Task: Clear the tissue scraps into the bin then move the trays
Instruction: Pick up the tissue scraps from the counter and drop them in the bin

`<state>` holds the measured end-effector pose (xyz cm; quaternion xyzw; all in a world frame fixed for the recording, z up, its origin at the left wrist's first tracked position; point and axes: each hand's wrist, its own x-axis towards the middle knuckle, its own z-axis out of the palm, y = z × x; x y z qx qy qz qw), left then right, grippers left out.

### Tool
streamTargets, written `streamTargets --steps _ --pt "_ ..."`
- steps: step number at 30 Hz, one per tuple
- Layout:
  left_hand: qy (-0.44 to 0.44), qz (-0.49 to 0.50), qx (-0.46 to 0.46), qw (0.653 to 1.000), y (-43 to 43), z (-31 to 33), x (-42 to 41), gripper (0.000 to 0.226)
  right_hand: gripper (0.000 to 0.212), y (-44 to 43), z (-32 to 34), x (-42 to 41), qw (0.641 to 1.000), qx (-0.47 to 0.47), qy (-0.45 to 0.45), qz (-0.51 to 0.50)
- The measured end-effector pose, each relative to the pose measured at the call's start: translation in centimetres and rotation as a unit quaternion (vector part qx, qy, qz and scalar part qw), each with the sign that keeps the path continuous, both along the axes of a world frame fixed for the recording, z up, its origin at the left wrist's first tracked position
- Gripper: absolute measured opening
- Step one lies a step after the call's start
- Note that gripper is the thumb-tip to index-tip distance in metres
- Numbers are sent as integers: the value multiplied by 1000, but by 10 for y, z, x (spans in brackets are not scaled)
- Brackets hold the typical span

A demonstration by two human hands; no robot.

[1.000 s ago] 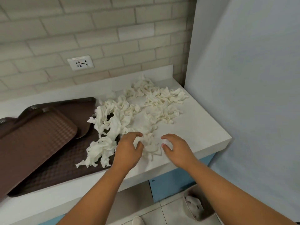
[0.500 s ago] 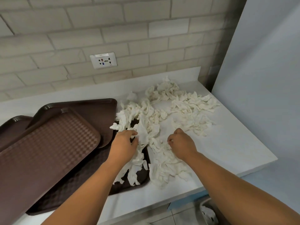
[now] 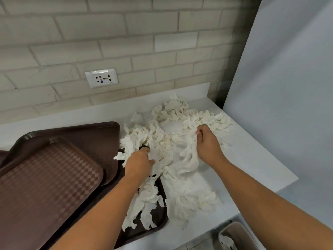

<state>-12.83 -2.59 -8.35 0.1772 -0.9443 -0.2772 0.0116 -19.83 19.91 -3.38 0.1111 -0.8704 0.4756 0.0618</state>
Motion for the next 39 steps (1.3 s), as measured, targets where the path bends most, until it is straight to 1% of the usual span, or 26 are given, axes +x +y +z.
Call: streamTargets --steps 3,4,6,7,8,9,11,12,14,15,17,19,20,22,25,29,30,32,33,34,35,36,37,38,39 --pt "41 9 52 998 -5 11 -8 44 11 3 2 -6 997 -50 -54 -11" --pt "58 13 64 996 -6 17 -10 38 16 4 3 -7 995 -65 -74 -12" --pt "98 10 78 992 -7 32 -13 22 35 7 2 -7 991 -78 -107 -8" --pt "118 9 86 989 -7 41 -15 21 39 8 1 -7 990 -75 -120 -2" --pt "131 11 97 987 -6 50 -16 23 39 9 1 -7 989 -65 -133 3" --pt "139 17 120 983 -5 58 -18 22 34 10 -1 -8 988 -53 -142 8" --pt "158 33 201 966 -5 67 -23 24 14 11 -4 -8 989 -30 -141 22" --pt "171 41 242 954 -5 70 -25 26 12 12 -6 -8 990 -22 -136 32" --pt "189 49 295 935 -4 73 -28 28 22 13 -10 -9 992 21 -119 43" --pt "190 45 312 930 -3 74 -29 27 25 13 -11 -10 992 51 -108 47" --pt "179 26 331 926 0 77 -30 26 28 14 -14 -12 990 80 -99 56" --pt "172 9 338 925 2 77 -32 27 29 17 -17 -14 992 68 -95 47" --pt "166 7 350 922 2 75 -33 23 30 18 -18 -14 993 59 -94 38" --pt "159 6 393 906 2 73 -34 14 32 21 -20 -15 995 47 -89 16" --pt "177 -4 438 881 4 72 -35 9 34 28 -24 -17 996 29 -84 -12" --pt "157 -23 441 883 9 68 -37 2 35 38 -26 -20 994 19 -104 -35" --pt "152 -22 440 885 11 66 -37 5 32 40 -27 -20 993 26 -114 -34" --pt "150 -23 430 890 15 64 -37 12 10 45 -27 -19 989 68 -129 -27" --pt "143 -29 423 894 19 64 -36 15 15 47 -25 -17 985 96 -141 -16" --pt "130 -32 422 896 23 64 -35 19 31 52 -25 -15 980 122 -158 3" --pt "114 -30 429 895 27 65 -33 27 45 56 -24 -12 973 141 -182 29" --pt "98 -25 443 891 31 66 -32 40 55 61 -21 -10 965 157 -204 54" --pt "83 -19 460 884 36 67 -31 50 59 65 -20 -7 956 175 -221 75" --pt "73 -14 474 877 41 68 -31 55 56 71 -22 -6 950 198 -226 87" --pt "67 -7 484 873 47 70 -30 56 46 76 -24 -6 947 218 -218 85"
